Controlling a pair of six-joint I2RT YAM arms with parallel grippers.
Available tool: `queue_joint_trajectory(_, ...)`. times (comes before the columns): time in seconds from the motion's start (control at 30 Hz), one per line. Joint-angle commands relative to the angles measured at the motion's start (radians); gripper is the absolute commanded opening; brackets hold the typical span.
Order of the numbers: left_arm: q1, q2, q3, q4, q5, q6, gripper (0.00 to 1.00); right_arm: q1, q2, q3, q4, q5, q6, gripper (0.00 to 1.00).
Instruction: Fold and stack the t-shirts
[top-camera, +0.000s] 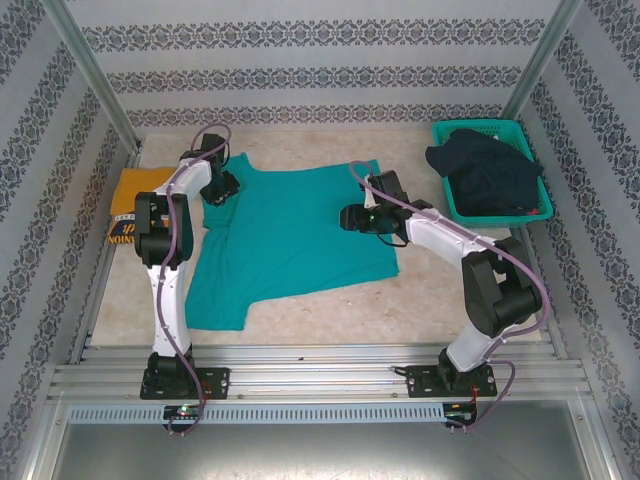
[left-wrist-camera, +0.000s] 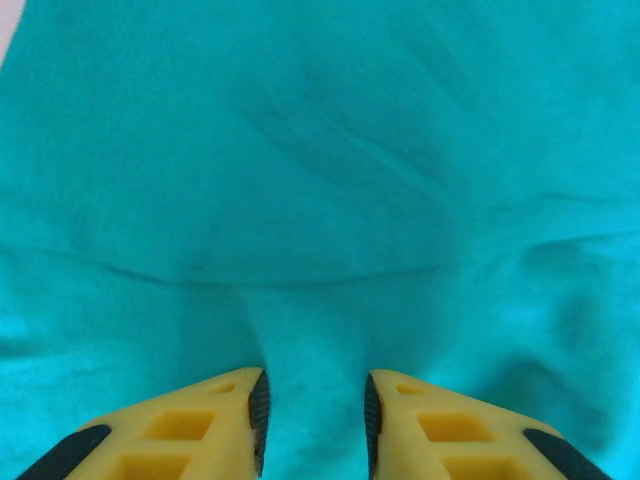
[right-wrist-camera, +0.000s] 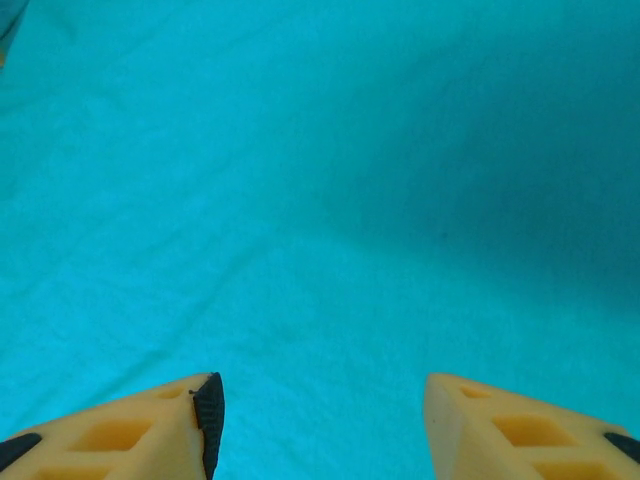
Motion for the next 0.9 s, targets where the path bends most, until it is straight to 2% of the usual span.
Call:
queue_joint_trajectory(0.0,0.042,0.055,0.063,-0.069,-0.017,0.024,0.36,0.012,-0.038,-0.035,-0.04,0.021,-0.007,0.55)
queue_joint_trajectory(0.2,0.056,0.192,0.261,-0.14,0.018,0.089,0.49,-0.019,-0.03,-0.095,-0.075,0.032,0.082,0.52)
queue_joint_trajectory(0.37,0.058,0.318,0.468,-0.184,0.064,0.135,0.79,-0.016,-0.043,-0.123,-0.105,0.033,0.114,0.52)
queue_joint_trajectory(0.57,0.059,0.415,0.628,-0.193,0.142,0.128,1.0,-0.018,-0.078,-0.119,-0.138,0.047,0.112,0.51)
queue_joint_trajectory(0.77,0.054,0.343,0.634,-0.125,0.238,0.13,1.0,-0.03,-0.094,-0.12,-0.115,0.074,0.113,0.55)
queue_joint_trajectory(0.87,0.051,0.252,0.629,-0.138,0.224,0.133,1.0,-0.037,-0.068,-0.116,-0.089,0.074,0.116,0.56)
